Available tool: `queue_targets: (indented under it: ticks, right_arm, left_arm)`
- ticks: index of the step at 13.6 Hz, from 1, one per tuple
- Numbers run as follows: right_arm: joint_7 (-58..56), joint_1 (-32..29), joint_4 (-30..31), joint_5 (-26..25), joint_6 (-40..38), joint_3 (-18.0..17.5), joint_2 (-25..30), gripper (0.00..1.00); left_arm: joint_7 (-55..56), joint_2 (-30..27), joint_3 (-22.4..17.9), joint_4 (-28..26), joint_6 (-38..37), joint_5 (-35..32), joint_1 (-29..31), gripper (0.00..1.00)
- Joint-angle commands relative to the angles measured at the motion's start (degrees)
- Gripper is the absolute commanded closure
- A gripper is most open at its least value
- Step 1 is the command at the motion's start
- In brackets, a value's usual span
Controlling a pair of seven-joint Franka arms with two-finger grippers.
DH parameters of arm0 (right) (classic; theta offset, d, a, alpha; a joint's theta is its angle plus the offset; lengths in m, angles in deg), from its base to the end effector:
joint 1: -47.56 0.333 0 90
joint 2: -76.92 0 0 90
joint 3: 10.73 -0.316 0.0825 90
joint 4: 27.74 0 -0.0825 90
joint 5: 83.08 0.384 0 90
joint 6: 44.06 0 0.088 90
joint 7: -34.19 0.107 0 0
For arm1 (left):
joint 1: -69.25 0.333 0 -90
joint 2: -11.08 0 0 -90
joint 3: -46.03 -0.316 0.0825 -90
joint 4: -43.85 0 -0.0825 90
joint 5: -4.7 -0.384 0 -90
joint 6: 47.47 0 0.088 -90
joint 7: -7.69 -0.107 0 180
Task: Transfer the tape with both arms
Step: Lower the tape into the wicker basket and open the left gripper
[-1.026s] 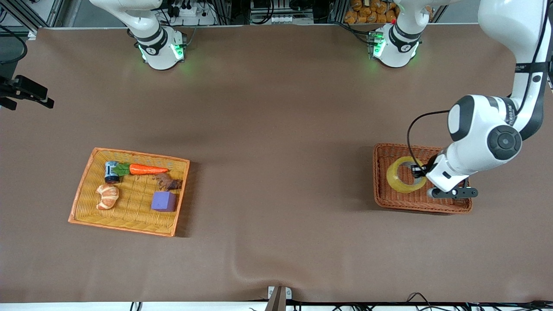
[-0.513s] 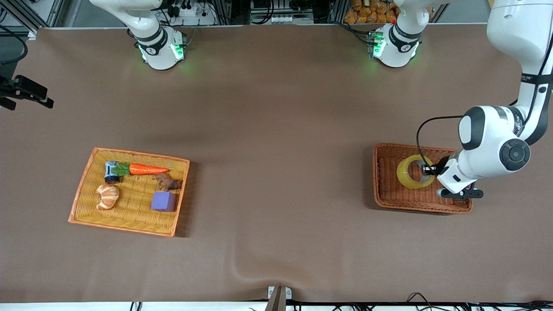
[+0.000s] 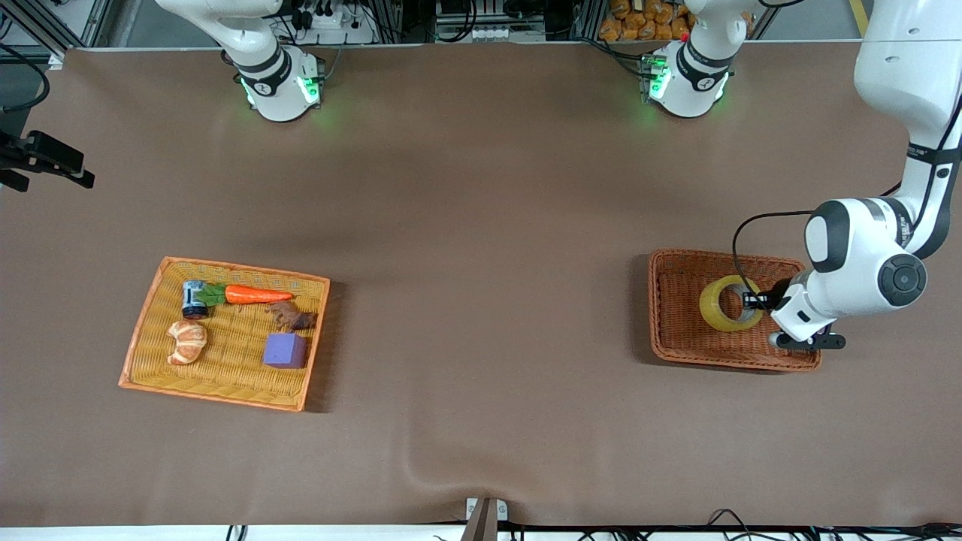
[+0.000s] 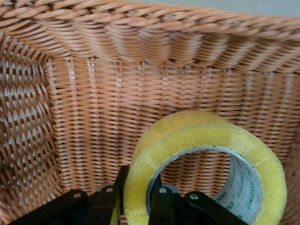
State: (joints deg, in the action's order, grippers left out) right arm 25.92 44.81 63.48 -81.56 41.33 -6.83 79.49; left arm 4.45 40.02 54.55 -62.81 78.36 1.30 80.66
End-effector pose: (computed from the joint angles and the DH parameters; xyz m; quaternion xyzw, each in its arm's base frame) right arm 0.5287 -0.0595 0.6321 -0.9994 -0.0149 0.0263 0.0183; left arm 0.6207 0.0378 0.2357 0.9964 -0.0162 -0.0811 0.0183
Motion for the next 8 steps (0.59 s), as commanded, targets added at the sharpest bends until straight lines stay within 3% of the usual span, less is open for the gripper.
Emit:
queue_targets:
  ticks: [1,5,8]
  right_arm:
    - [-0.35,0.47,-0.51,-0.72,-0.40,0.14,-0.29,0.00]
    - [-0.44,0.38,-0.51,-0.72,-0.49,0.05,-0.29,0.00]
    - [-0.44,0.38,-0.51,-0.72,-0.57,0.05,-0.29,0.00]
  left_arm:
    - [-0.28,0.06,0.62,0.92,0.21,-3.11,0.27,0.00]
    - [-0.37,-3.79,0.97,4.08,-0.66,-3.20,-0.08,0.00]
    - [-0.11,-9.07,2.19,8.37,-7.50,-3.11,-1.57,0.00]
